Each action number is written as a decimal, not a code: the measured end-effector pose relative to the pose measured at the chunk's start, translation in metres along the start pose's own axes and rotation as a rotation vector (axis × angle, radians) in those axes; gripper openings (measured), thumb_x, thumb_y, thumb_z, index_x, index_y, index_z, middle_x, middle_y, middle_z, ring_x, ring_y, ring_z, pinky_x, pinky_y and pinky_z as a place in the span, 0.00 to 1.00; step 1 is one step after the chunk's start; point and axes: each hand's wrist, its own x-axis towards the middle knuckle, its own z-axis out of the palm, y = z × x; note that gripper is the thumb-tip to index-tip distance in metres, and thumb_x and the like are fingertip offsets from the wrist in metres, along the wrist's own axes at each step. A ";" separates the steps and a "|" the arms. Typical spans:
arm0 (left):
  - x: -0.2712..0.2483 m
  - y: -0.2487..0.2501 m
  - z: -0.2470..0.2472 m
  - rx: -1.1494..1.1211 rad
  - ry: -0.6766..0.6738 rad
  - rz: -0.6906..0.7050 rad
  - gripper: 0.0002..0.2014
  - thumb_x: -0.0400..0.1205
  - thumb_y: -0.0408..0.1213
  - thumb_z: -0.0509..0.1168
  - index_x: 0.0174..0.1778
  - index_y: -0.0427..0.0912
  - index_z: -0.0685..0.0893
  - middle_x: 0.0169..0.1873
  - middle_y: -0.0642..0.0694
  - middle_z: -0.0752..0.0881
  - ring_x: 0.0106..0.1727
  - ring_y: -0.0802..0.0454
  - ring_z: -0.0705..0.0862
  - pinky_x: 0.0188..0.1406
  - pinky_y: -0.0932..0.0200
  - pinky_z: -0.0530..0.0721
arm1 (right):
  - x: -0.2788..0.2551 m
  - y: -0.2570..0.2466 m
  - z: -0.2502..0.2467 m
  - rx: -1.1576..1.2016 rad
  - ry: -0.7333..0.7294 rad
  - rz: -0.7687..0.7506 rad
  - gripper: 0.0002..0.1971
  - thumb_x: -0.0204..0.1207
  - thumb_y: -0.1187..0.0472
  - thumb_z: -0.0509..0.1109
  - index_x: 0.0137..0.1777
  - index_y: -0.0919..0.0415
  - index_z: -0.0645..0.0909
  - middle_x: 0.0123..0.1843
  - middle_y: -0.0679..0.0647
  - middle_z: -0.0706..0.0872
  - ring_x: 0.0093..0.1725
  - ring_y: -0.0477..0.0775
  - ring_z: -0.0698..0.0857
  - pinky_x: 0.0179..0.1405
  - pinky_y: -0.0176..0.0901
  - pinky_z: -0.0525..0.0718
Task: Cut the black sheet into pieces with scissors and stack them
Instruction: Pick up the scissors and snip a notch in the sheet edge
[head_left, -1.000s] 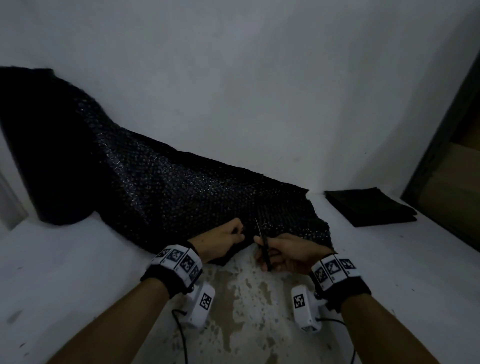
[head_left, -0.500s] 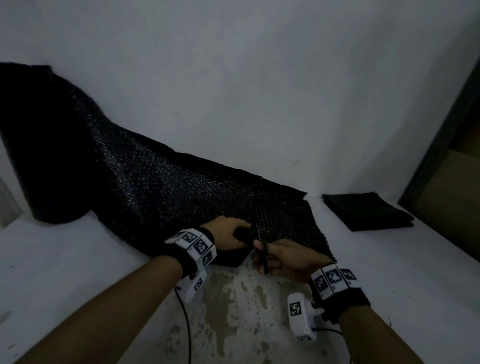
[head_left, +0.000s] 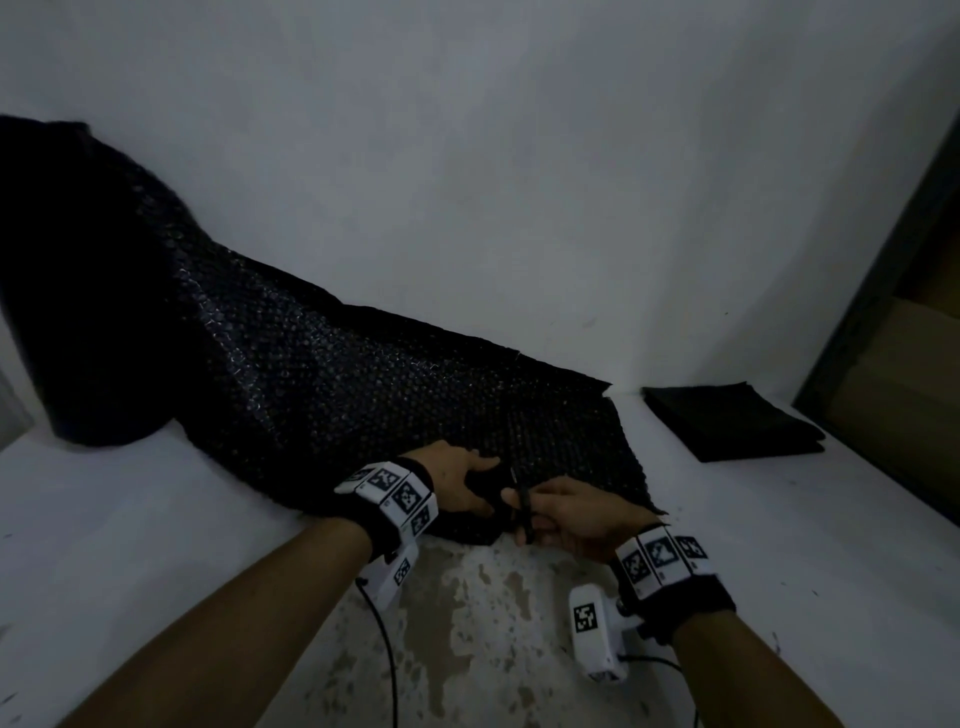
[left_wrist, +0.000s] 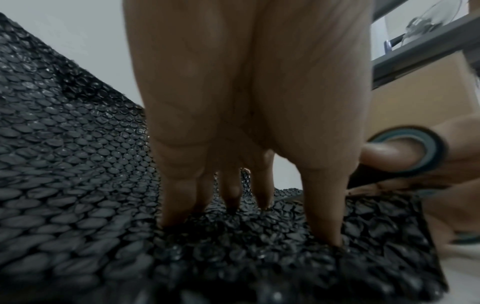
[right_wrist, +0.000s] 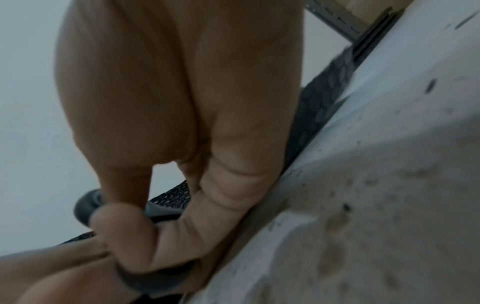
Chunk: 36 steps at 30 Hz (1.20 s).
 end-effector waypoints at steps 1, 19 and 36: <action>0.000 0.000 0.000 -0.002 0.001 -0.002 0.42 0.79 0.67 0.64 0.87 0.61 0.55 0.87 0.51 0.57 0.84 0.46 0.63 0.82 0.54 0.64 | -0.001 -0.001 0.001 0.002 -0.003 -0.001 0.31 0.65 0.40 0.80 0.52 0.70 0.90 0.36 0.57 0.89 0.39 0.52 0.85 0.57 0.53 0.75; 0.004 -0.009 0.004 -0.037 0.023 0.023 0.43 0.77 0.65 0.69 0.86 0.62 0.59 0.86 0.51 0.59 0.83 0.46 0.64 0.79 0.56 0.64 | 0.000 -0.020 -0.002 0.014 0.020 0.064 0.27 0.78 0.49 0.74 0.62 0.76 0.85 0.53 0.68 0.90 0.45 0.57 0.90 0.48 0.45 0.88; 0.006 -0.010 0.006 -0.037 0.005 0.034 0.42 0.77 0.64 0.70 0.85 0.63 0.59 0.86 0.51 0.59 0.83 0.44 0.63 0.81 0.51 0.66 | 0.014 -0.013 -0.004 0.021 0.055 0.024 0.30 0.65 0.44 0.79 0.55 0.72 0.88 0.41 0.63 0.90 0.42 0.55 0.87 0.58 0.52 0.81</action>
